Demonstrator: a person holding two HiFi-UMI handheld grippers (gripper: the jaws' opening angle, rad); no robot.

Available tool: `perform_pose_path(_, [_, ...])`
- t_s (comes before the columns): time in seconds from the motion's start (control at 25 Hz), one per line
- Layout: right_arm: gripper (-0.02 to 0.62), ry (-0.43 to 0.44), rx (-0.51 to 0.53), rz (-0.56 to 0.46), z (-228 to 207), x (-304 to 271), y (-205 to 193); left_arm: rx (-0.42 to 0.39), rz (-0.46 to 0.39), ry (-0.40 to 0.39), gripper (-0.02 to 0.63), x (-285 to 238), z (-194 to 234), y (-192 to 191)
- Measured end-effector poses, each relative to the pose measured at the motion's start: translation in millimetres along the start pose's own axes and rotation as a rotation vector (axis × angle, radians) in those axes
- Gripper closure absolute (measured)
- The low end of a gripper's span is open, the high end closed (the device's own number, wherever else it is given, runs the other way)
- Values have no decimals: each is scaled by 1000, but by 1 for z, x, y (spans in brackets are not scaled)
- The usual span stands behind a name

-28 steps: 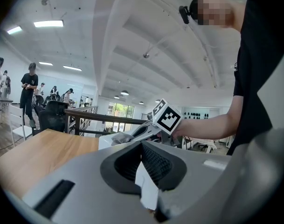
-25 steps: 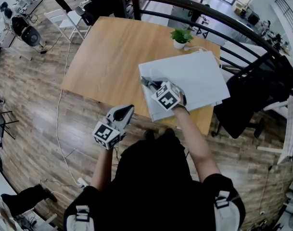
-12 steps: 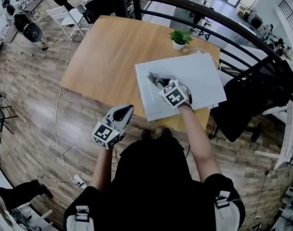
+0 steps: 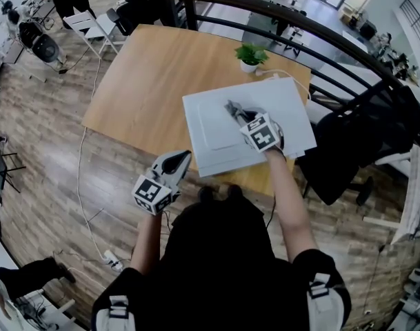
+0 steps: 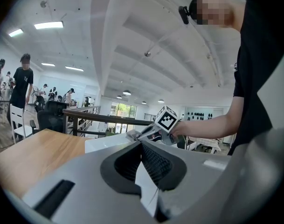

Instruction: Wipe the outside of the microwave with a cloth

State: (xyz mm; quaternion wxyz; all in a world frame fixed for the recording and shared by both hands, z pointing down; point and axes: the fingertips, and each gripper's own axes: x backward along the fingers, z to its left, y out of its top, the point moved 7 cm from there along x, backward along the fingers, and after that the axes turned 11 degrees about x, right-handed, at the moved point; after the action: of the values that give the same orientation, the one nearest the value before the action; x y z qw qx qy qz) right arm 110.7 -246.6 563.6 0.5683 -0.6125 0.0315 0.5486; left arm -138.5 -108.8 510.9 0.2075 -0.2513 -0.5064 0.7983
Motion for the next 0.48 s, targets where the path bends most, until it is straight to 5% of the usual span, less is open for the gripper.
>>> perform_pose_path(0.48, [575,-86,-20,22,-74,31,-44,6,-28,42,604,-27,-17,10])
